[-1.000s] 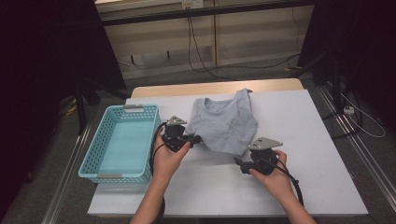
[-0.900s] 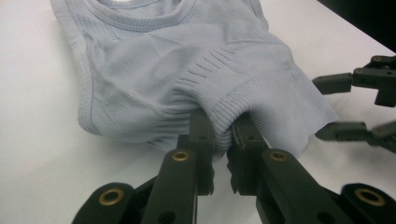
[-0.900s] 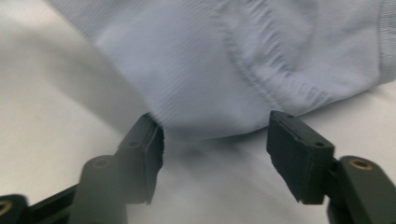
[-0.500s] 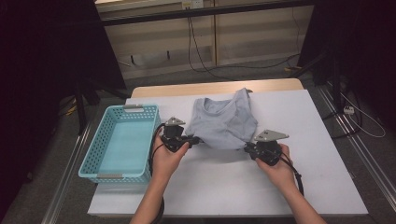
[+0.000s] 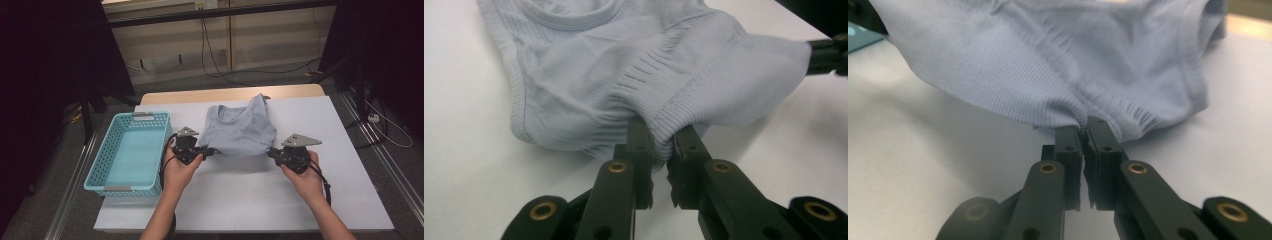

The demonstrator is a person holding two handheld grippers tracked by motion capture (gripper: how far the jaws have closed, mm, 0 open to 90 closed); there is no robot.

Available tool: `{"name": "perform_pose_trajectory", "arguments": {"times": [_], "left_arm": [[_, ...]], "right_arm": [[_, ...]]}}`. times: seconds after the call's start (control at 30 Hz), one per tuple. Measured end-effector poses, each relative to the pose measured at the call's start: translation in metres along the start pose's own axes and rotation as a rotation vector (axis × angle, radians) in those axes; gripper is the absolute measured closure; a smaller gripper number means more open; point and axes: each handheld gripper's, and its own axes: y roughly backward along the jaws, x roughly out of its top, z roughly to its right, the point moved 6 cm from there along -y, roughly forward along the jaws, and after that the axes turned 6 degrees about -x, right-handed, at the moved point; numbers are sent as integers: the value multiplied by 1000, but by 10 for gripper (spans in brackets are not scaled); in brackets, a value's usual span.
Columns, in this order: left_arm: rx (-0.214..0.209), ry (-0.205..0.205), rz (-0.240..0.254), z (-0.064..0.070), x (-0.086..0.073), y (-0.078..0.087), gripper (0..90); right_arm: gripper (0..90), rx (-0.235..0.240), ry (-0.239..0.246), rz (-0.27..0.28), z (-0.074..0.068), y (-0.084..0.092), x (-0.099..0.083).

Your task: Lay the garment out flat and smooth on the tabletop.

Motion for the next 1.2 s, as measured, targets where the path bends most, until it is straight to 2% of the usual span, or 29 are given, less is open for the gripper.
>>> {"name": "perform_pose_trajectory", "arguments": {"times": [0.13, 0.2, 0.33, 0.5, 0.7, 0.83, 0.97, 1.03, 1.17, 1.2], "left_arm": [[-12, -8, 5, 4, 2, -2, 814], [-10, -15, 2, 5, 2, -3, 814], [1, -14, 2, 4, 2, -2, 814], [-2, -10, 1, 3, 1, -4, 814], [-3, -9, 4, 2, 0, -4, 813], [-8, -13, -6, 3, -1, -6, 812], [-9, -19, -8, 2, -2, -7, 812], [-9, -20, -6, 3, -2, -7, 811], [-12, -22, -3, 4, -2, -7, 811], [-12, -24, -5, 4, -2, -7, 811]], "right_arm": [[864, -31, -5, 65, 7, 22, 13], [857, -42, -3, 82, 9, 27, 16], [809, -32, 1, 48, 6, 17, 6], [654, -34, -4, 16, 0, 6, -1], [392, -45, -9, -51, -6, -7, -13], [380, -56, 13, -90, -6, -12, -22], [400, -81, -11, -102, 0, -12, -26], [402, -83, -7, -108, 1, -11, -27], [450, -81, -7, -124, 2, -10, -32], [486, -78, -13, -130, 3, -10, -33]]}}
